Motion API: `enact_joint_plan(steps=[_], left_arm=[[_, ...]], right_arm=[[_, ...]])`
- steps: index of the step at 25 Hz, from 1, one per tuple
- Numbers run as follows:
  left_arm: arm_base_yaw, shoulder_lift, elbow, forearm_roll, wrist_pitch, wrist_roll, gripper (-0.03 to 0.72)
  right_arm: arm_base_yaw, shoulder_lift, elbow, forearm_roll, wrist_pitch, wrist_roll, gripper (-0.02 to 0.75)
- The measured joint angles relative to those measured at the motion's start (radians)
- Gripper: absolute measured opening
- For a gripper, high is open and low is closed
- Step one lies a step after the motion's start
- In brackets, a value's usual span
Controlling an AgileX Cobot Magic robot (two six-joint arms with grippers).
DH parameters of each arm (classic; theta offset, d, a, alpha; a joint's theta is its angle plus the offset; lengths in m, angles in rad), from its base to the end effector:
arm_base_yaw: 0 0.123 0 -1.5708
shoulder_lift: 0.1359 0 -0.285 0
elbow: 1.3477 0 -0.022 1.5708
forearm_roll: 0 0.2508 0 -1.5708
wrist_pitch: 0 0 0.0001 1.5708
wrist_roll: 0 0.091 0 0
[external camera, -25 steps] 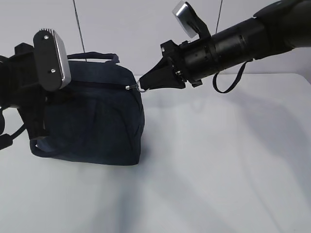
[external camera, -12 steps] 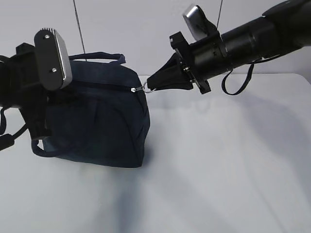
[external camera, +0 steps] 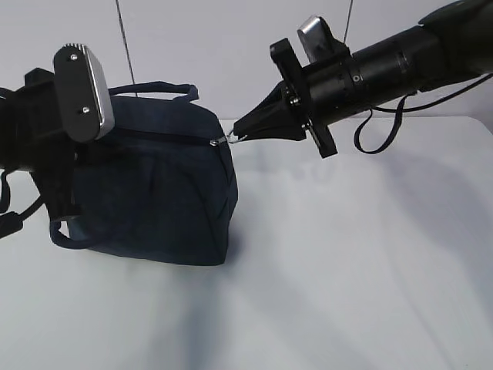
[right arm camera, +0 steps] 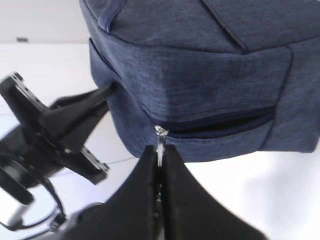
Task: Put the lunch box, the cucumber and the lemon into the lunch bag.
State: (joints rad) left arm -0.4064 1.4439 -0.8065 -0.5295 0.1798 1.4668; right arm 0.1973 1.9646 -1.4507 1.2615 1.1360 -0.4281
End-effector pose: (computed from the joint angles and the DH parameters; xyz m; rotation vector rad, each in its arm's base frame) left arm 0.2693 -0.1249 0.2368 1.4620 1.7490 0.1802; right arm 0.3825 0.1567 0.2465 -0.0426 2.5477 1.6054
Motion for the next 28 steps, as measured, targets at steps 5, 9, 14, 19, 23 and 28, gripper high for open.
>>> enact_joint_plan(steps=[5,9,14,19,23,28], left_arm=[[0.000,0.000,0.000,0.000,-0.006,0.000,-0.002],[0.000,0.000,0.000,0.000,-0.013,0.000,-0.002],[0.000,0.000,0.000,0.000,-0.030,0.000,-0.002],[0.000,0.000,0.000,0.000,-0.045,0.000,-0.002],[0.000,0.001,0.000,0.000,-0.047,0.000,-0.002],[0.002,0.001,0.000,0.000,-0.047,0.000,-0.002]], right_arm=[[0.000,0.000,0.000,0.027,-0.004,0.107,-0.013],[0.000,0.000,0.000,0.031,-0.009,0.180,-0.013],[0.000,0.016,0.000,0.100,-0.011,0.242,-0.013],[-0.002,0.040,0.001,0.171,-0.021,0.251,-0.013],[-0.002,0.053,0.001,0.160,-0.022,0.252,-0.013],[-0.002,0.085,0.001,0.124,-0.022,0.253,-0.013]])
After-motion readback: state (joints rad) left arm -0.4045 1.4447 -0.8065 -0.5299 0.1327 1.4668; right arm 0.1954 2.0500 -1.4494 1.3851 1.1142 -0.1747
